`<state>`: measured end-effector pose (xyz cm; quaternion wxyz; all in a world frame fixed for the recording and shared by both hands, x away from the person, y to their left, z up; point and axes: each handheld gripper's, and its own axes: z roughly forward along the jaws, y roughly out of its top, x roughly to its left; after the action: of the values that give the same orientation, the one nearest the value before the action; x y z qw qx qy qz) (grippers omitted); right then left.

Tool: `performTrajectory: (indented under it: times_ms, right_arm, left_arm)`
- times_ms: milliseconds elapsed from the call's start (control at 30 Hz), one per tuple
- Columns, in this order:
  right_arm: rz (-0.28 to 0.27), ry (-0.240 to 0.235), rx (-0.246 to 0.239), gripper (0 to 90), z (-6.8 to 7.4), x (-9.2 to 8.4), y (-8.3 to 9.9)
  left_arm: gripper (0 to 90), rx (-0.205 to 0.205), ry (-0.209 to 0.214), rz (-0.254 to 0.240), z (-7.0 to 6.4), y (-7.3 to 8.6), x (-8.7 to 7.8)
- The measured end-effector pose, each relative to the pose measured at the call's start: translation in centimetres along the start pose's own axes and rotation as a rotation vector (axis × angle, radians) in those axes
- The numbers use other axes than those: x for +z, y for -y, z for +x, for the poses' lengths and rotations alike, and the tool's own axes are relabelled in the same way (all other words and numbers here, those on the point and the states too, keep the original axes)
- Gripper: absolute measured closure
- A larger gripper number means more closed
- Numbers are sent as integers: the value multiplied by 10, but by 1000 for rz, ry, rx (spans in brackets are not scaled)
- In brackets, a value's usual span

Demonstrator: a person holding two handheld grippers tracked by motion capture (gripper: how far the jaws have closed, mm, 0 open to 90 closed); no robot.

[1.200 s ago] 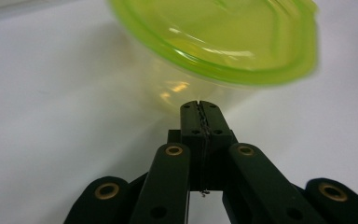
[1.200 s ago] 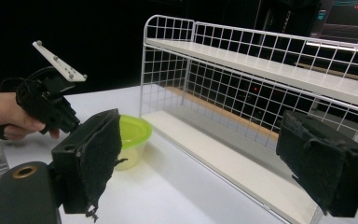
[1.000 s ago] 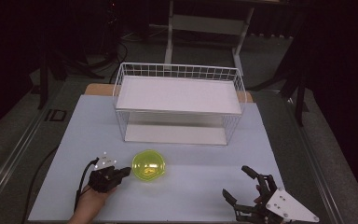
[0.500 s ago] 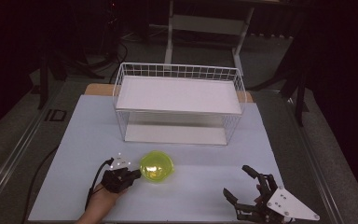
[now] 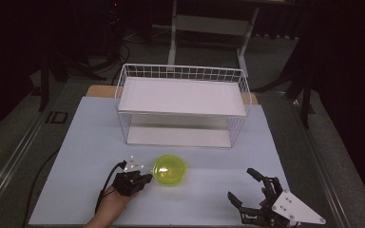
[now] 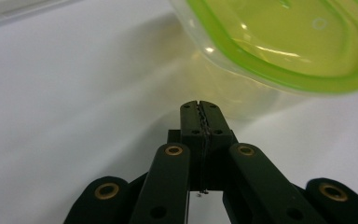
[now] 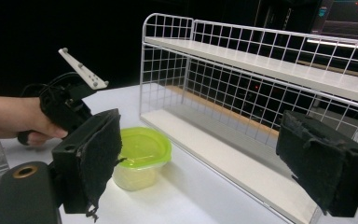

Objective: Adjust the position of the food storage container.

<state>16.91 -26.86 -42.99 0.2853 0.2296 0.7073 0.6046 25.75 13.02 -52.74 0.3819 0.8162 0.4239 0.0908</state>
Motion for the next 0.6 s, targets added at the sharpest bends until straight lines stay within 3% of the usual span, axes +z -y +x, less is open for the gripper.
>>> performTrajectory:
  times_ms: [133, 367, 467, 500, 567, 600]
  right_arm:
    - [3, 1, -3, 139, 0, 1, 0]
    - [2, 1, -1, 139, 0, 0, 1]
    - [3, 0, -1, 139, 0, 0, 1]
    - [2, -1, -2, 139, 0, 0, 0]
    - [2, -1, -1, 139, 0, 0, 1]
    - [2, -1, 0, 139, 0, 0, 1]
  left_arm:
    - [898, -10, 4, -19, 2, -5, 6]
    - [899, -10, 37, -1, -6, -8, 13]
    - [899, 8, 42, 3, -11, -8, 14]
    - [899, 8, 72, 7, -15, -9, 14]
    - [898, 51, 74, 9, -21, -10, 15]
    - [898, 52, 79, 9, -22, -10, 15]
